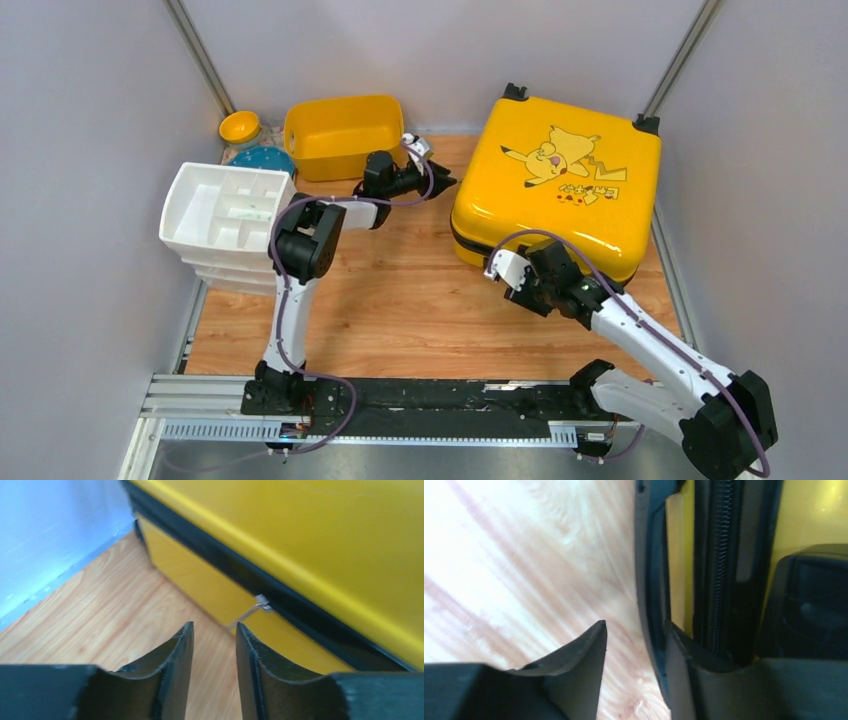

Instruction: Open, take out, and arrange the luggage

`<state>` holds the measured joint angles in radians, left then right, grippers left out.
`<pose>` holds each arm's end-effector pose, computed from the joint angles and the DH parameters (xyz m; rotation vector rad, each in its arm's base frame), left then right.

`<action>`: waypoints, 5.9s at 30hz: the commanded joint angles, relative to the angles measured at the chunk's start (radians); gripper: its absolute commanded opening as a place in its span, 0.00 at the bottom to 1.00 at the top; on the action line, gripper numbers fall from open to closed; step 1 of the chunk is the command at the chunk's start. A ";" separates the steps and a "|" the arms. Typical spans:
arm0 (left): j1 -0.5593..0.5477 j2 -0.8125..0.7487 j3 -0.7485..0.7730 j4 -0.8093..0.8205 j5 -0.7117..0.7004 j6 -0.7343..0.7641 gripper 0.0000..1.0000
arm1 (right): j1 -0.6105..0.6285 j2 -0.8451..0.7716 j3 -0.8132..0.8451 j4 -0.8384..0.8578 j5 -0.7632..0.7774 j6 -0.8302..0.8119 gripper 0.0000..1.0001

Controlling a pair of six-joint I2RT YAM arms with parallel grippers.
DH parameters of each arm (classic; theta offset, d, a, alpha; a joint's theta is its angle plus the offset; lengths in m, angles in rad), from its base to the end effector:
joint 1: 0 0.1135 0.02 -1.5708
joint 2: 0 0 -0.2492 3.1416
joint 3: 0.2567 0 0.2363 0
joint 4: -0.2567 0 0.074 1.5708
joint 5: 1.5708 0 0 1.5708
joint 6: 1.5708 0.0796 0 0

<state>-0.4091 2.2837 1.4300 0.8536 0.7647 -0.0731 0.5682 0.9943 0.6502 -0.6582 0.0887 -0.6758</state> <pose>0.4459 -0.2534 0.1692 0.8665 1.4123 -0.9674 0.1741 0.1028 0.1726 -1.4729 2.1117 -0.1545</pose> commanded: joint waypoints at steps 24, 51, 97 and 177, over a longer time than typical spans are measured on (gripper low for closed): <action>-0.008 -0.159 0.293 -0.824 -0.183 0.193 0.68 | -0.867 0.247 0.896 -0.334 -0.066 0.509 0.49; -0.195 -0.298 0.084 -0.820 -0.024 0.415 0.62 | -0.995 0.955 1.086 0.017 -0.395 0.220 0.26; -0.327 -0.587 -0.247 -0.663 -0.090 0.078 0.80 | -1.051 0.357 0.899 -0.362 -0.397 0.625 0.65; -0.421 -0.365 -0.488 0.081 -0.673 -0.106 0.00 | -0.780 0.079 0.818 -0.541 -0.452 0.392 0.67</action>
<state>-0.9329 1.9965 0.9794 0.9607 0.0608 -0.1753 -0.2092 1.0660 1.4197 -1.2610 -0.2466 -0.2115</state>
